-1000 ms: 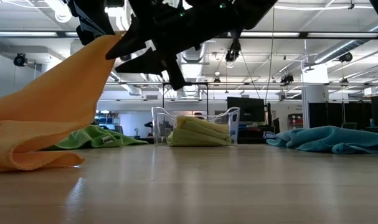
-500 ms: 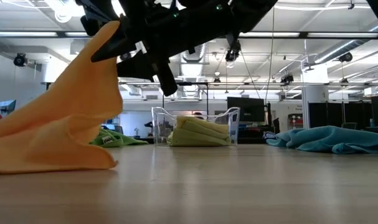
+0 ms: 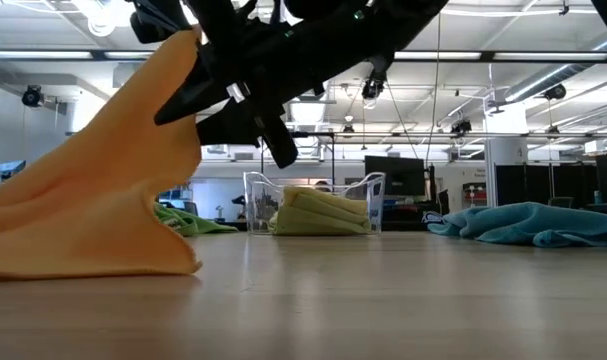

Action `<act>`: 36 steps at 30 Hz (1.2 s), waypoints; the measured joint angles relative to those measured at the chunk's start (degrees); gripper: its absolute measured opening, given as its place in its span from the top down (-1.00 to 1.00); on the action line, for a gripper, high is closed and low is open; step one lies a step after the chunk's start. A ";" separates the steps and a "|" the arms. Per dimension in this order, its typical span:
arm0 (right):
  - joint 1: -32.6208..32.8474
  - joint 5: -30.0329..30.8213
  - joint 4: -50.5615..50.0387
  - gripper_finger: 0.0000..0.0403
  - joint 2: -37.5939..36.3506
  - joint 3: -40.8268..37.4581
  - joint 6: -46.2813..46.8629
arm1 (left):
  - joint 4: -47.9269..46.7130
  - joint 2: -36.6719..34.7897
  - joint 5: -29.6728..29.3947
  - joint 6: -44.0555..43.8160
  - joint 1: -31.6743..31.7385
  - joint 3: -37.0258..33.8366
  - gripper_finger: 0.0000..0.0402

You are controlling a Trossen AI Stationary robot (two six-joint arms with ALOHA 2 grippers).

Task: Fold microfiber towels
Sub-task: Fold the orange microfiber towel into the transparent bin

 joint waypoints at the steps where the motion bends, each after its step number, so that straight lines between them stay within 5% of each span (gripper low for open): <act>1: 0.18 -0.02 -0.08 0.37 0.00 -0.01 0.02 | 0.04 0.00 -1.03 0.24 0.00 0.36 1.00; 36: 4.49 -0.97 -12.61 0.38 2.86 -1.05 15.21 | 0.13 -0.09 -9.14 3.22 0.07 2.63 1.00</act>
